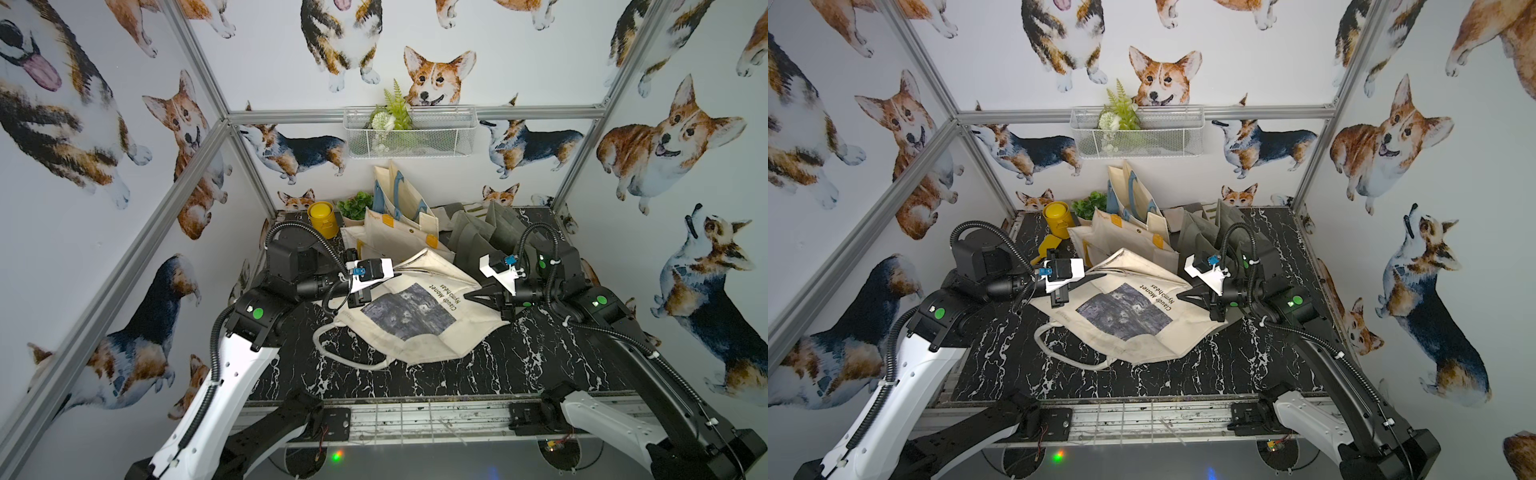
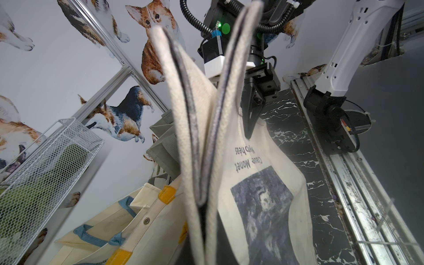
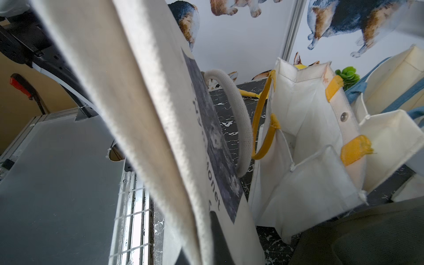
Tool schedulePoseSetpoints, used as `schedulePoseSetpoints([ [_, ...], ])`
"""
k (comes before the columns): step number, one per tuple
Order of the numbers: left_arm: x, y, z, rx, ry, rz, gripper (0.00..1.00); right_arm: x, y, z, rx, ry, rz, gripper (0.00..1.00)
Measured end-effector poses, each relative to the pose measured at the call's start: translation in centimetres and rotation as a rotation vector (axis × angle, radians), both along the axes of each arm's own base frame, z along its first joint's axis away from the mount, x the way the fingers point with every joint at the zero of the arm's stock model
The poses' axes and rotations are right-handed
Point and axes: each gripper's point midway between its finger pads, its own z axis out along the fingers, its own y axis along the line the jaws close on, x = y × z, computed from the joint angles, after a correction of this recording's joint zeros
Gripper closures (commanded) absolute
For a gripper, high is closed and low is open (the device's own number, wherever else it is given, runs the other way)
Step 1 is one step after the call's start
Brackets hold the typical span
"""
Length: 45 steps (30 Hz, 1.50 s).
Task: Put away the canvas bag
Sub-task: Press the canvas bag at the center of the board.
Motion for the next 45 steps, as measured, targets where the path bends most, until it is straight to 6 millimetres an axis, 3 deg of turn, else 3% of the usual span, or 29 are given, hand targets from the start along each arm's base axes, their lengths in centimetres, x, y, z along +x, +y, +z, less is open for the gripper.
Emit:
schedulePoseSetpoints([
  [1,0.1,0.0,0.0,-0.002,-0.001,0.004,1.00,0.0,-0.1,0.1,-0.001,-0.008,-0.008,1.00],
  [2,0.2,0.0,0.0,-0.003,-0.005,0.007,0.94,0.0,-0.2,0.2,-0.002,-0.014,-0.014,1.00],
  [4,0.5,-0.1,0.0,-0.007,-0.001,0.015,0.63,0.1,-0.4,0.4,-0.006,-0.030,-0.030,1.00],
  [5,0.7,-0.1,-0.1,-0.005,0.001,0.021,0.53,0.2,-0.5,0.4,-0.009,-0.036,-0.041,1.00],
  [7,1.4,0.0,-0.3,0.005,0.009,0.055,0.44,0.4,-0.9,0.4,-0.031,-0.031,-0.068,1.00],
  [12,2.1,0.0,-0.3,0.011,0.031,0.082,0.31,0.8,-1.6,0.3,-0.103,-0.033,-0.107,1.00],
  [20,1.5,-0.1,1.7,0.005,-0.003,0.079,0.27,1.5,-1.9,0.2,-0.227,-0.012,-0.120,1.00],
  [31,-1.3,-3.4,2.7,0.134,-0.164,0.026,0.23,2.3,-0.6,-0.1,-0.382,0.004,-0.103,1.00],
  [36,-0.7,-5.3,1.7,0.231,-0.233,0.032,0.22,2.4,-0.7,-0.2,-0.415,0.000,-0.101,1.00],
  [43,1.9,-7.3,0.0,0.351,-0.274,0.106,0.20,2.9,-0.9,-0.2,-0.472,-0.033,-0.109,1.00],
  [45,2.8,-7.4,-0.4,0.376,-0.276,0.143,0.27,3.0,-1.1,-0.2,-0.490,-0.044,-0.117,1.00],
])
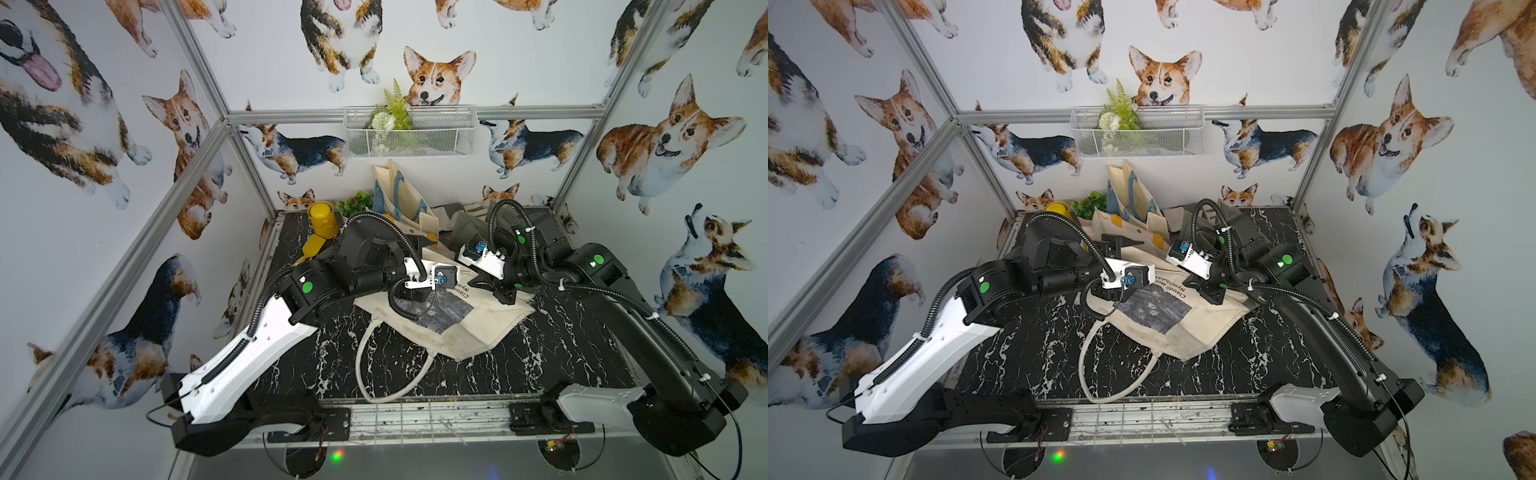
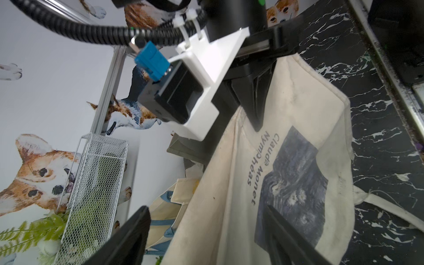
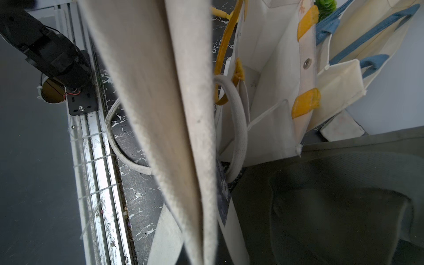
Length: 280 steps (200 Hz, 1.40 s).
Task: Put away the canvas bag
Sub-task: Press the canvas bag at the center of the board.
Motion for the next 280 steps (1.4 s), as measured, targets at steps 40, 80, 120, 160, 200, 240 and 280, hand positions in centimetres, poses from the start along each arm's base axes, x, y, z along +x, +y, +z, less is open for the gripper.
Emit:
schedulePoseSetpoints([
  [40,1.9,0.4,-1.6,0.079,0.036,0.106,0.49,0.5,-0.4,-0.4,-0.041,-0.038,0.001,1.00],
  [80,1.9,1.6,-3.4,0.099,0.096,0.161,1.00,0.7,-0.5,-0.9,-0.048,-0.064,0.002,0.96],
  [120,1.7,3.0,-4.5,0.086,0.125,0.197,1.00,0.7,-0.2,-0.8,-0.024,-0.078,0.013,0.63],
  [160,1.6,4.6,-4.4,0.025,0.116,0.225,1.00,0.1,-1.4,-2.2,-0.025,-0.043,-0.009,0.52],
  [200,1.3,5.7,-4.3,-0.054,0.088,0.219,1.00,-0.8,-3.7,-3.2,0.022,-0.009,-0.077,0.52],
  [240,1.5,6.8,-4.6,-0.084,0.084,0.234,0.99,-1.2,-3.4,-3.4,0.057,0.014,-0.065,0.85],
  [280,1.3,6.8,-3.1,-0.133,0.088,0.232,0.22,-1.6,-3.2,-2.5,0.081,0.019,-0.058,1.00],
])
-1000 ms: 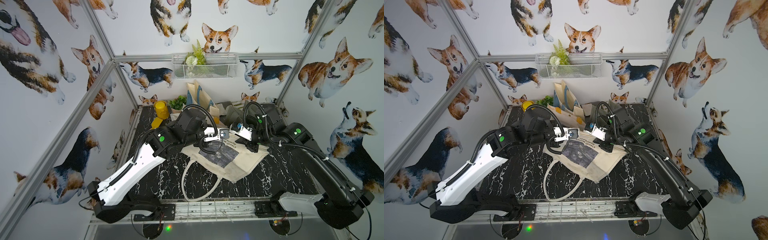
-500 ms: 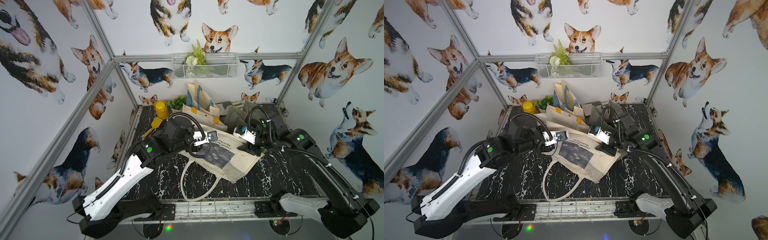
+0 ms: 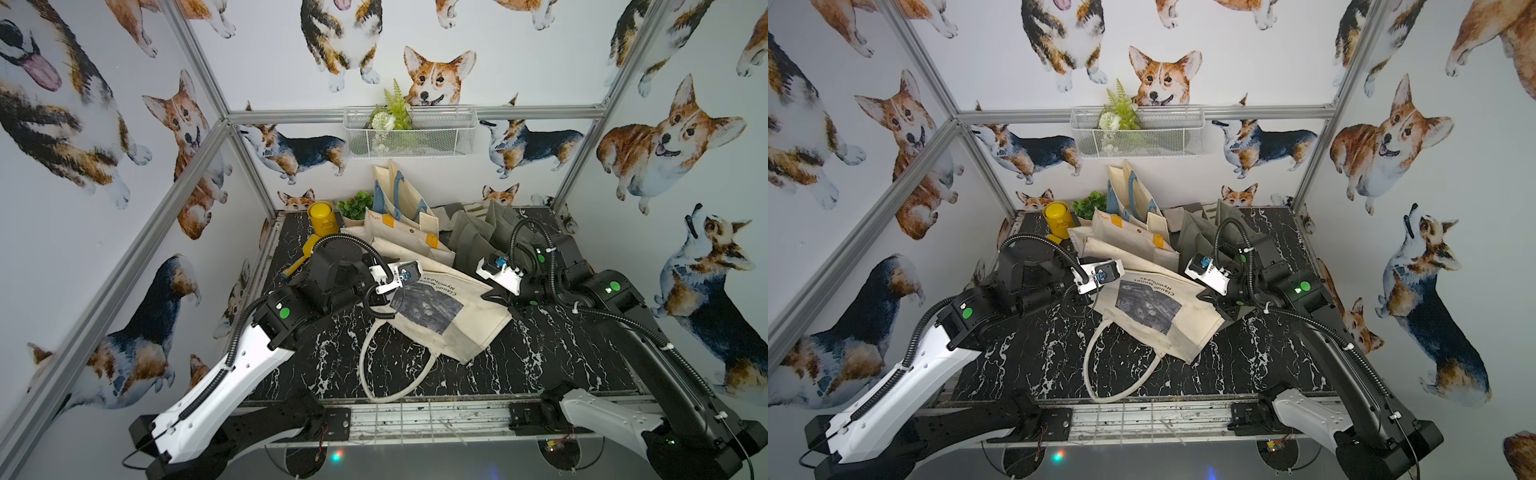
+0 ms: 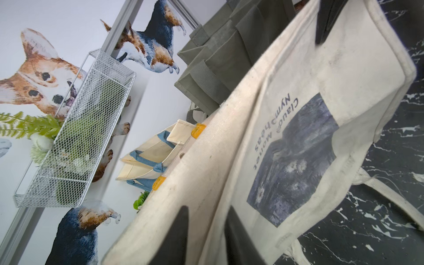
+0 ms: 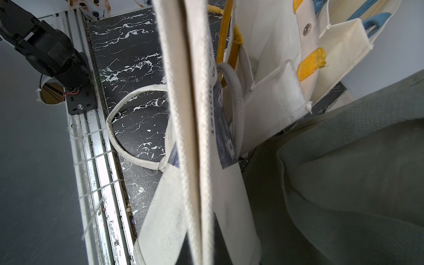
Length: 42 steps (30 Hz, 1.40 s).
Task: Put away the canvas bag
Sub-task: Press the canvas bag at the center of the board.
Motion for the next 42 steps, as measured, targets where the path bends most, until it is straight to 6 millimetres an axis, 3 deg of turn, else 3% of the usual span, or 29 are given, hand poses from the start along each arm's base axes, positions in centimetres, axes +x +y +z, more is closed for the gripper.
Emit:
schedulePoseSetpoints([
  [5,-1.3,-1.0,2.9,-0.053,0.011,-0.076,0.17,0.2,0.2,1.7,0.007,-0.009,0.009,1.00],
  [9,-2.1,-2.5,3.5,-0.034,0.054,-0.140,0.19,0.1,0.4,2.4,0.009,-0.006,0.026,1.00],
  [15,-3.0,-4.3,3.9,-0.003,0.087,-0.207,0.19,0.1,0.6,1.9,-0.040,0.028,0.050,1.00],
  [24,-2.5,-5.6,1.2,0.072,0.161,-0.216,0.18,0.1,1.0,1.6,-0.097,0.041,0.063,1.00],
  [35,0.9,-8.5,0.0,0.103,0.163,-0.162,0.20,0.5,1.3,1.1,-0.159,0.002,0.081,1.00],
  [42,1.7,-7.4,-1.0,0.036,0.298,-0.161,0.19,0.1,1.0,1.5,-0.154,-0.041,0.092,1.00],
])
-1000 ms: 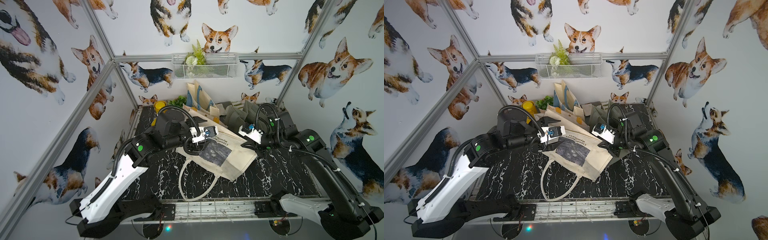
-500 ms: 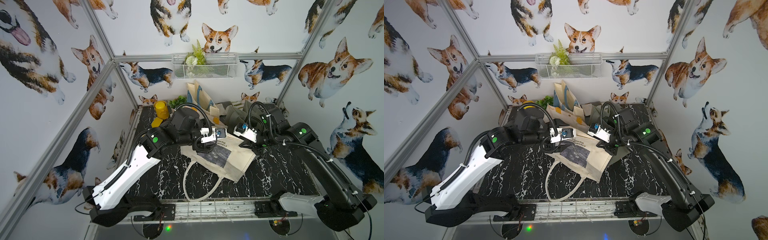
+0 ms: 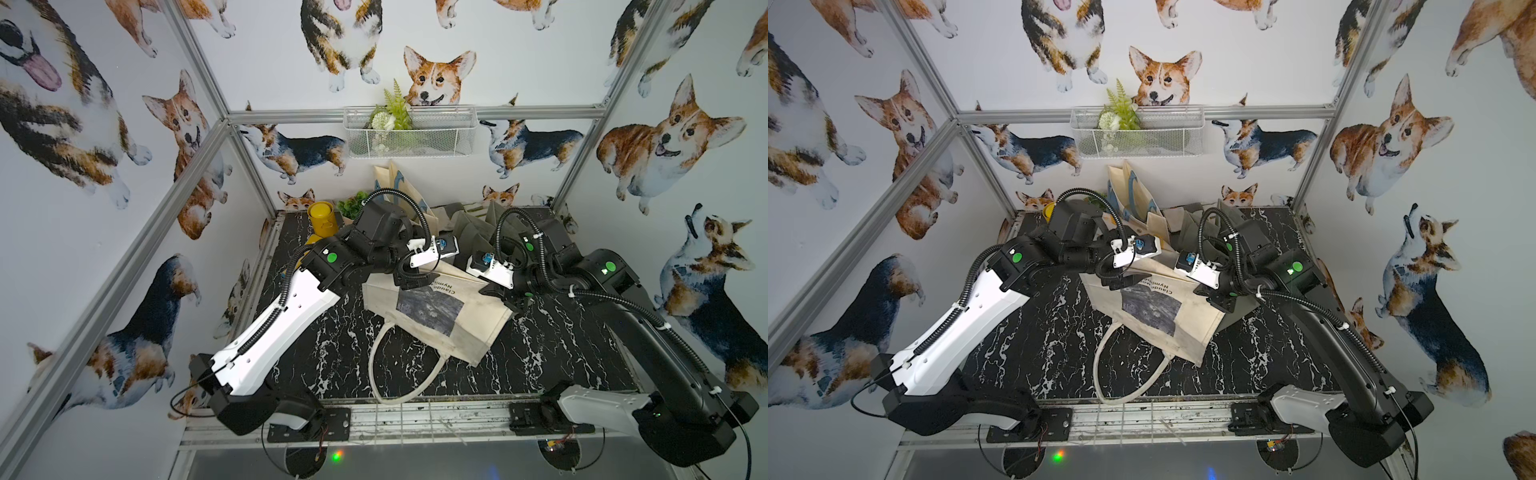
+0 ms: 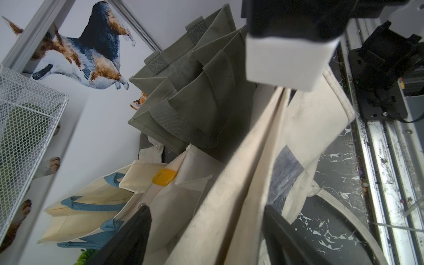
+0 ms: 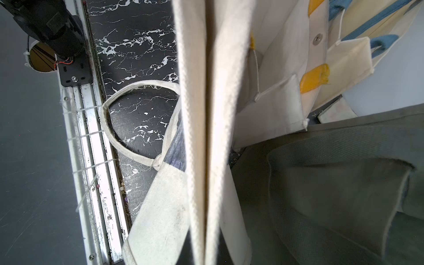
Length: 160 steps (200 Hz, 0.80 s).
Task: Put away the canvas bag
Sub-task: Press the canvas bag at the center of the board.
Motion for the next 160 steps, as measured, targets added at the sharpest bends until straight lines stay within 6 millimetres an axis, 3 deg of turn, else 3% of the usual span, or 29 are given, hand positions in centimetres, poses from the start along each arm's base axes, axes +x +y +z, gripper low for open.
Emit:
schedulePoseSetpoints([
  [35,-0.3,-0.2,-1.5,0.002,0.055,-0.012,0.18,-0.1,0.4,-0.2,0.014,-0.001,0.020,1.00],
  [45,-0.3,-0.4,-1.7,-0.001,0.061,-0.017,0.21,-0.1,0.5,-0.3,0.018,-0.002,0.025,1.00],
  [55,-0.4,-0.6,-2.0,-0.002,0.072,-0.027,0.30,-0.1,0.6,-0.4,0.021,-0.005,0.027,1.00],
  [76,-0.6,-0.9,-2.2,-0.006,0.089,-0.048,0.65,-0.1,0.6,-0.4,0.025,-0.011,0.026,1.00],
  [86,-0.7,-1.1,-2.2,-0.008,0.091,-0.059,0.87,-0.2,0.5,-0.4,0.025,-0.014,0.024,0.91],
  [92,-0.9,-1.1,-2.3,-0.008,0.093,-0.069,1.00,-0.2,0.5,-0.5,0.029,-0.018,0.021,0.79],
  [97,-0.9,-1.2,-2.3,-0.008,0.093,-0.076,1.00,-0.2,0.5,-0.4,0.033,-0.022,0.020,0.74],
  [104,-1.1,-1.2,-2.4,-0.007,0.088,-0.088,1.00,-0.2,0.5,-0.3,0.042,-0.031,0.018,0.58],
  [115,-1.4,-0.7,-3.0,0.003,0.083,-0.088,1.00,-0.2,0.8,0.4,0.096,-0.059,0.013,0.41],
  [138,-1.4,0.7,-3.0,-0.019,0.069,-0.072,1.00,-0.6,1.2,1.4,0.214,-0.089,0.007,0.31],
  [160,-0.7,3.1,-1.2,-0.134,0.027,-0.021,1.00,0.0,0.6,1.1,0.308,-0.061,-0.058,0.25],
])
